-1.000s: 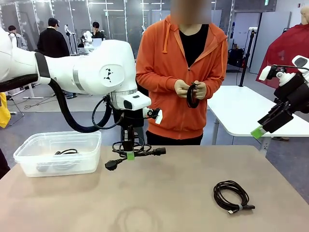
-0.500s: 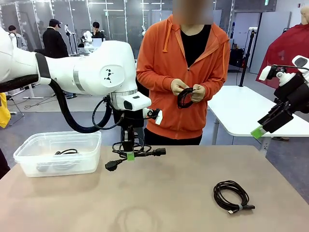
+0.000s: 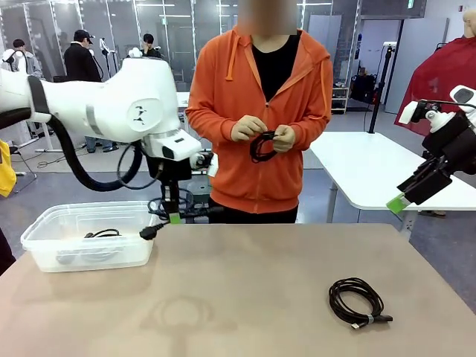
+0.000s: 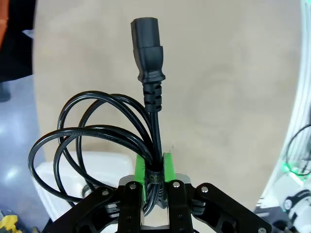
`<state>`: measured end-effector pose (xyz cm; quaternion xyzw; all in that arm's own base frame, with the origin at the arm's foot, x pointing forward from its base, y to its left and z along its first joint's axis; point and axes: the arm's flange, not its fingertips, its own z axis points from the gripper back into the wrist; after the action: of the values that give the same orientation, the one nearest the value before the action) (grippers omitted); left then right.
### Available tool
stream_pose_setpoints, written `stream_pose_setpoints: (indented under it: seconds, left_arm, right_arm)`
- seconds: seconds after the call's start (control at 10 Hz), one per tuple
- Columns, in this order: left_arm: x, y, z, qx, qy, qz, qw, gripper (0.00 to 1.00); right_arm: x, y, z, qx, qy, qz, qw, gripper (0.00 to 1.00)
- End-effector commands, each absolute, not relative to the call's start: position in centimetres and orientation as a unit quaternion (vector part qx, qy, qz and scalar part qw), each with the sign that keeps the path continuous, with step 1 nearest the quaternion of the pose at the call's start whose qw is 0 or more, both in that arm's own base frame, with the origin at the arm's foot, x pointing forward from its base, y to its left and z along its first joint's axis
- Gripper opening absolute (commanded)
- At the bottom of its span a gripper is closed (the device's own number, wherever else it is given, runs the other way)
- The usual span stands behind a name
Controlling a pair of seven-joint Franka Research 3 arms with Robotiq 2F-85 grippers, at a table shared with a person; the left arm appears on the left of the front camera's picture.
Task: Organize and store the cables.
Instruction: Place the Power Cable into the Organizing box.
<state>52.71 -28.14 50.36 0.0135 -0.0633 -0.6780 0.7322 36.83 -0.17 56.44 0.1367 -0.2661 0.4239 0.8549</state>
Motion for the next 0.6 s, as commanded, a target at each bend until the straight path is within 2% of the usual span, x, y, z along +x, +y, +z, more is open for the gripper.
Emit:
stream_pose_setpoints:
  seconds: [0.0, 0.5]
  left_arm:
    - [52.1, -24.2, 49.9, 0.014, -0.108, -0.695, 0.710, 0.17]
    - [53.7, -12.3, 49.7, -0.011, -0.090, -0.696, 0.713, 0.17]
  right_arm:
    - [37.0, -0.2, 56.6, 0.136, -0.267, 0.425, 0.854, 1.00]
    - [37.0, -0.2, 56.6, 0.136, -0.267, 0.425, 0.854, 1.00]
